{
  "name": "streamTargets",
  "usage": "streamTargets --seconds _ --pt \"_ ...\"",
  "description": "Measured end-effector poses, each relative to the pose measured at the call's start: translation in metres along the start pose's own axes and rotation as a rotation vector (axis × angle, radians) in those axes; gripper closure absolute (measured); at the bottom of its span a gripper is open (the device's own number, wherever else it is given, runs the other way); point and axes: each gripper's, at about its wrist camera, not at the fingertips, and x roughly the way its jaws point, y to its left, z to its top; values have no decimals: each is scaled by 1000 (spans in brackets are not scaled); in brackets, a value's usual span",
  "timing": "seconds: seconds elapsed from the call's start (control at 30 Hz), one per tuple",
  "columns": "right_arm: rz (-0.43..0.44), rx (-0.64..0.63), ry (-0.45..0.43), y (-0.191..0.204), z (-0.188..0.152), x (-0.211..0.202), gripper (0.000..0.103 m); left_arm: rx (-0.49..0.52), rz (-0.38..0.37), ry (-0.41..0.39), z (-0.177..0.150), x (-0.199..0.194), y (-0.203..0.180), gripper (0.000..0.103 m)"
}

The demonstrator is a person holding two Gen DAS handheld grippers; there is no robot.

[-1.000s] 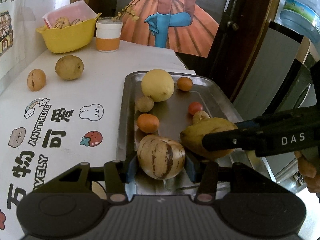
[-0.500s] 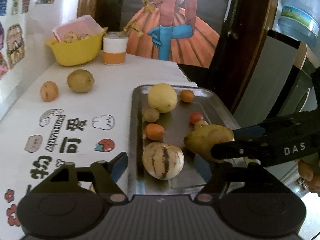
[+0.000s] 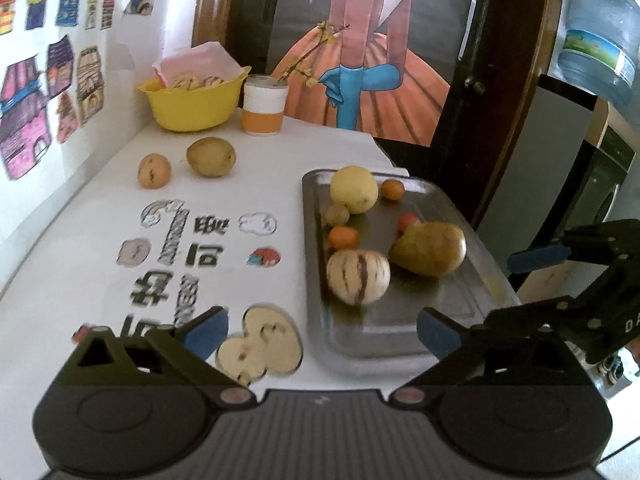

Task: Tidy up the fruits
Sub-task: 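Open both tools to release the melon and pear on the tray, then withdraw both open tools from the tray toward the last loose fruits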

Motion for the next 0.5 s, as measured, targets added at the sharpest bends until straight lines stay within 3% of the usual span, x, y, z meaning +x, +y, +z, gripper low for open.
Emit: streamTargets --seconds 0.33,0.5 --pt "73 -94 141 64 -21 -4 1 15 41 103 -29 -35 20 1" --pt "124 -185 170 104 -16 0 1 32 112 116 -26 -54 35 1"
